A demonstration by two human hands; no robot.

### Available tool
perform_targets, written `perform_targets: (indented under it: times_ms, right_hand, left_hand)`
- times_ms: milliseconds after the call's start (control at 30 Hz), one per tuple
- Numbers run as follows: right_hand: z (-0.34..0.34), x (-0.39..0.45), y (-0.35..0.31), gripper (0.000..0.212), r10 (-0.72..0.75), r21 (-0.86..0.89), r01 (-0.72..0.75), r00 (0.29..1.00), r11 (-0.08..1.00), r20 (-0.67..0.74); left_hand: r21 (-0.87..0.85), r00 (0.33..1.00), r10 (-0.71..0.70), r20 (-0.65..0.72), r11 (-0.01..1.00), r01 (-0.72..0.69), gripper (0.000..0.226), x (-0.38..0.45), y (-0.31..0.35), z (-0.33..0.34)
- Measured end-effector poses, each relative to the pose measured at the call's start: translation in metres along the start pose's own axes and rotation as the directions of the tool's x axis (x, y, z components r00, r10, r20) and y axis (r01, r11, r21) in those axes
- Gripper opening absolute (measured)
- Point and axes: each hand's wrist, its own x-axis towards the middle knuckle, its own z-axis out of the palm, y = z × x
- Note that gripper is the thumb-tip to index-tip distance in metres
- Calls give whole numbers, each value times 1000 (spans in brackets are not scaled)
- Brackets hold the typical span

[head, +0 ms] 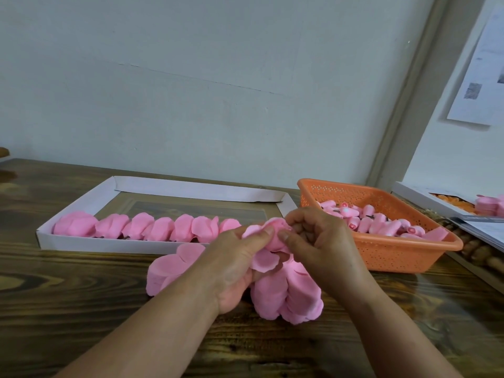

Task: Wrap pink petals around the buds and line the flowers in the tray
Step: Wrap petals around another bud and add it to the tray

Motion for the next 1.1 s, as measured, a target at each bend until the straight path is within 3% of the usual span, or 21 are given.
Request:
perform_targets:
  times_ms: [100, 267, 367, 500, 633, 700, 833, 967, 1100]
  right_hand:
    - [0, 0, 0, 17, 9, -31, -9, 1000, 999, 14]
    - [-2, 2, -1, 13, 28, -33, -28, 1000, 999, 8]
    - [-1, 5, -3, 11, 71, -50, -68, 995, 996, 73]
    - [-10, 10, -9, 18, 164, 54, -180, 961, 982, 223]
    - [-15, 18, -14, 6, 184, -10, -188, 949, 982, 255]
    - [-13, 22, -15, 10, 193, -82, -178, 950, 981, 247]
    - [-8, 26, -11, 12, 174, -178, -144, 970, 973, 168]
    - [-9, 29, -2, 20, 179, -124, -175, 984, 977, 19]
    - [-6, 29, 2, 19, 214, -71, -216, 976, 974, -37]
  left_hand:
    - [24, 1000, 4, 26, 1000, -4, 33, 0, 0, -1]
    - [37, 1000, -14, 19, 999, 14, 17, -1, -1, -1]
    - [41, 998, -37, -42, 998, 39, 17, -1, -1, -2]
    - [33, 994, -76, -77, 996, 79, 21, 0, 0, -4]
    - [62, 993, -99, -57, 993, 103, 29, 0, 2, -5]
    - [77, 993, -100, -55, 992, 104, 44, -2, 3, -5]
    - [66, 992, -92, -85, 993, 98, 24, -1, 3, -4]
    - [58, 994, -48, -98, 997, 54, 16, 2, 2, -3]
    - [193, 983, 43, -180, 981, -8, 19, 4, -3, -2]
